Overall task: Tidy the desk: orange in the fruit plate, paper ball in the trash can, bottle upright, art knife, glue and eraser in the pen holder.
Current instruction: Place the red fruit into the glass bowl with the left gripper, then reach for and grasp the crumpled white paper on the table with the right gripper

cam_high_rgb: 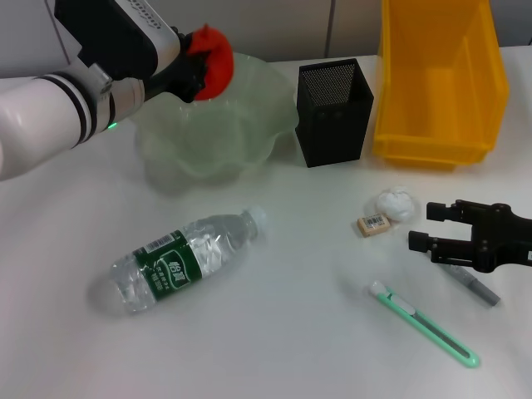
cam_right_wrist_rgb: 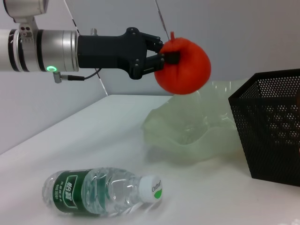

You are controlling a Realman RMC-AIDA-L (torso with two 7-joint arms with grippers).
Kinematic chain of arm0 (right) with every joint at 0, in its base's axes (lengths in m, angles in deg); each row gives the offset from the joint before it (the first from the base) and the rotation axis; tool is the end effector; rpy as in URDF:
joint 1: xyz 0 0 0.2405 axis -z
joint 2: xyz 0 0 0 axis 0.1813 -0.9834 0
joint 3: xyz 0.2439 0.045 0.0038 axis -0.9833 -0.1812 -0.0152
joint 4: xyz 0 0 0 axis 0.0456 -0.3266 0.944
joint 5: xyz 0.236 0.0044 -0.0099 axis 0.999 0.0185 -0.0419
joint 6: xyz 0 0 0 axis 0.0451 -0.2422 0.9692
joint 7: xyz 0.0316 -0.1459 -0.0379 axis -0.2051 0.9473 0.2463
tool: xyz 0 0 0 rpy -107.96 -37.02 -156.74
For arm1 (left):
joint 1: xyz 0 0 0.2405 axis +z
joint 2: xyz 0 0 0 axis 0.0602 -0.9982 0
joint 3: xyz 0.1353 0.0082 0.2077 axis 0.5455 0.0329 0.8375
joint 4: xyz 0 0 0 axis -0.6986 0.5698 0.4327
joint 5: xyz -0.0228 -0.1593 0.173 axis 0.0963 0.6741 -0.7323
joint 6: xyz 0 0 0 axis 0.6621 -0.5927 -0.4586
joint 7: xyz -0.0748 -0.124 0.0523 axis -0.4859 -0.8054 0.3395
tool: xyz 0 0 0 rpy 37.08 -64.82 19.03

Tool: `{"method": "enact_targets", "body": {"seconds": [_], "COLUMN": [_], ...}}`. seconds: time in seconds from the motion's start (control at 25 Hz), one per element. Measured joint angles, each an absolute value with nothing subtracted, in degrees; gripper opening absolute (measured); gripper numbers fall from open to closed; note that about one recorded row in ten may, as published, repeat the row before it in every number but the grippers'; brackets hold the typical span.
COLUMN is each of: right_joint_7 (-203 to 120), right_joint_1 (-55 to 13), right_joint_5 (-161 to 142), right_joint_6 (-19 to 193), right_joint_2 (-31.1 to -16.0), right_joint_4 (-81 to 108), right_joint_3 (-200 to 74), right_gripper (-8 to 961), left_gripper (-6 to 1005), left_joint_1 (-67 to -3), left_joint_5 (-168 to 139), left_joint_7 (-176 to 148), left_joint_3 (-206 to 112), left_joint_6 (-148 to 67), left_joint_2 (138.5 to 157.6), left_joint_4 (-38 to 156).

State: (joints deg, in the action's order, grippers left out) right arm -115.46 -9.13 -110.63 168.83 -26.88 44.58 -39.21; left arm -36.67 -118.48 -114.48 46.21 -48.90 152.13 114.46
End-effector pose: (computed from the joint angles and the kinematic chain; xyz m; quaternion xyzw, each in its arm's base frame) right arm 0.3506 0.2942 0.0254 -0.8977 0.3112 0.2411 0.1981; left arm -0.1453 0.4579 -0.0621 -0.8977 -0.0069 -0.0427 0.4385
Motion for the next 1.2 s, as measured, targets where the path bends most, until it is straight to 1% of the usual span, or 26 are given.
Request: {"method": "enact_targets", "body": {"seconds": [0.2,0.4,0.52,0.72,0.92,1.0,1.2], "right_joint_7": [-115.52,-115.58,-115.59,-115.75,-117.70,-120.16,-130.55], "right_joint_1": [-9.14,-8.97,-8.82,-8.59,-8.27,-8.14,-7.88], "right_joint_5": [-110.83,-110.86,-110.87,-110.68,-110.57,-110.56,-110.88], "right_joint_6": [169.18,169.22,169.22,169.30,170.64,171.57,174.07], "right_joint_2": [-26.88,-26.88,-26.88,-26.83,-26.67,-26.89,-28.18], "right_joint_4": [44.56,44.56,44.56,44.59,46.60,48.95,57.71], "right_joint_3": [-39.22,-39.21,-39.21,-39.21,-39.55,-39.66,-39.03], "right_gripper": [758,757,757,756,756,755,755], "left_gripper": [142,399,593,595,597,596,592], "left_joint_1": [-36.41,-36.65,-36.41,-33.68,-27.99,-25.60,-22.97], "left_joint_5": [-117.93,-117.74,-117.97,-117.91,-117.73,-117.55,-115.95], "left_joint_7": [-115.21,-118.53,-118.97,-118.97,-119.02,-119.06,-120.61], "left_joint_3": [46.61,46.03,45.77,45.94,46.04,46.05,45.60], "left_joint_6": [-49.20,-49.94,-49.91,-50.35,-54.69,-57.88,-65.35], "left_joint_2": [152.16,151.96,151.96,152.02,152.01,151.99,151.82], "left_joint_4": [114.75,114.78,114.95,118.45,126.40,129.80,133.22]}}
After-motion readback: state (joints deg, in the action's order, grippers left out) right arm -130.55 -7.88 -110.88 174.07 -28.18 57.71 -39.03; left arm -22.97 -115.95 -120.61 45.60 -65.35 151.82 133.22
